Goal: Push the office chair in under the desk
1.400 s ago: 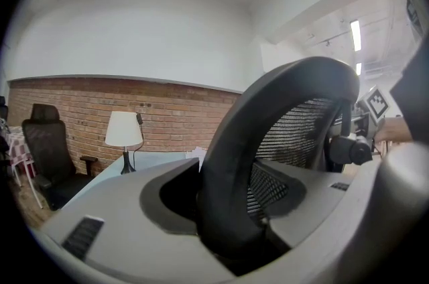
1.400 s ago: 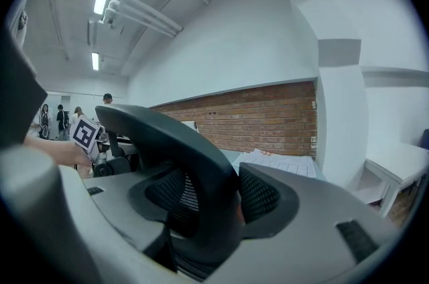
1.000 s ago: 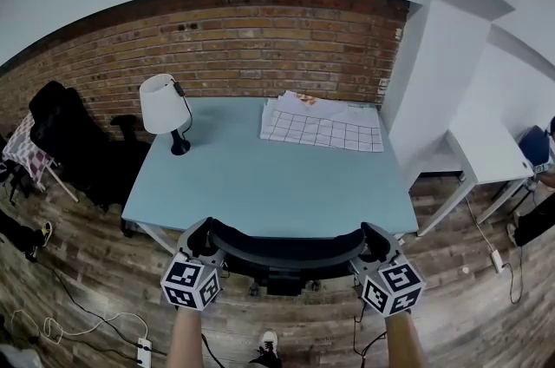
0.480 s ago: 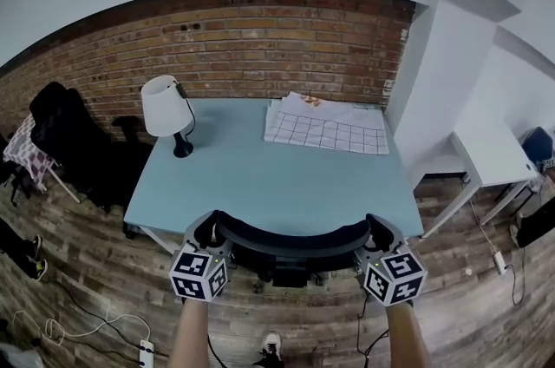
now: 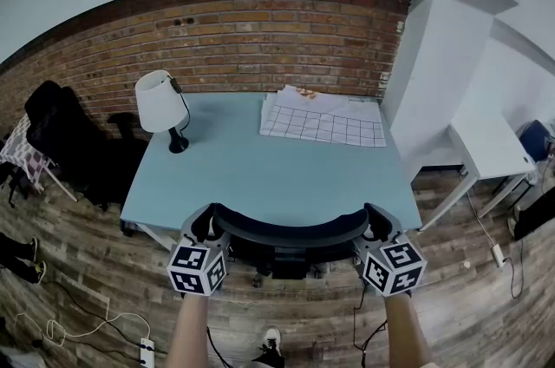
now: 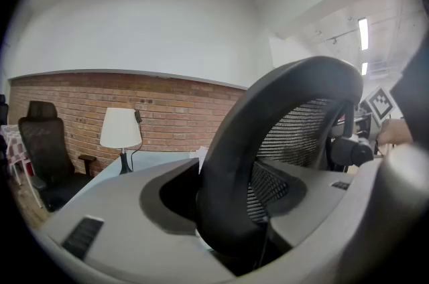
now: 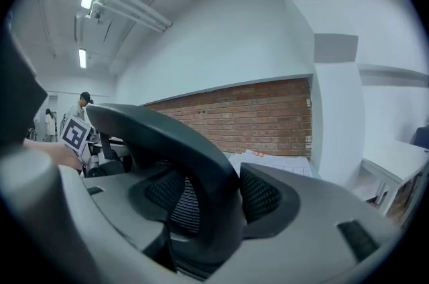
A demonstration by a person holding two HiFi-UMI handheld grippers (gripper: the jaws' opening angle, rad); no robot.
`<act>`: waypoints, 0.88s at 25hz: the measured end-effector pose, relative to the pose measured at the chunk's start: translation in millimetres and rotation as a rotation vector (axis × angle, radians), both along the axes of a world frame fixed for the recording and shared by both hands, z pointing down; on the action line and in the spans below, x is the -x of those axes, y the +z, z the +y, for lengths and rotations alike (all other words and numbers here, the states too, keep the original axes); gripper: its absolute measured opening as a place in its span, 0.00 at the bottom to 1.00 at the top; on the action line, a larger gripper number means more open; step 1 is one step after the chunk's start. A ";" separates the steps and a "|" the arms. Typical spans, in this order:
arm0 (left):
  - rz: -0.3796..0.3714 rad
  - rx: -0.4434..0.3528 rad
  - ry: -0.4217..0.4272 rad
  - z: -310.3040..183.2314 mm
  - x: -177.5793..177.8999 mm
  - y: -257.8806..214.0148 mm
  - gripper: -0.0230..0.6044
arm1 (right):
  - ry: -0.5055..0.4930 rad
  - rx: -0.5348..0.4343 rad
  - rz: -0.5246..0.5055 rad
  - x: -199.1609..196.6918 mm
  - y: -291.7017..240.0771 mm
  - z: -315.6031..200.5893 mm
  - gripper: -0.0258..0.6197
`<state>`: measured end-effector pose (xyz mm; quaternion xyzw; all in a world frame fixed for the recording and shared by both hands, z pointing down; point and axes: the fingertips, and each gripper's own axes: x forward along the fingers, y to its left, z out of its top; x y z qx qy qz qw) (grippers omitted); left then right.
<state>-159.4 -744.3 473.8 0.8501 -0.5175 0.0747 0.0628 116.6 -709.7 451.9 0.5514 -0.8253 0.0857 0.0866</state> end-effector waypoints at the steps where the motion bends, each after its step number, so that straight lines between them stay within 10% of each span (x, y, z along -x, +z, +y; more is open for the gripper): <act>1: 0.006 -0.004 -0.002 2.1 0.7 -0.3 0.45 | -0.006 -0.002 0.002 -0.1 -0.2 2.4 0.47; 22: 0.011 -0.032 -0.056 136.8 -4.3 -21.5 0.47 | -0.033 -0.018 -0.029 -19.9 -23.4 127.4 0.45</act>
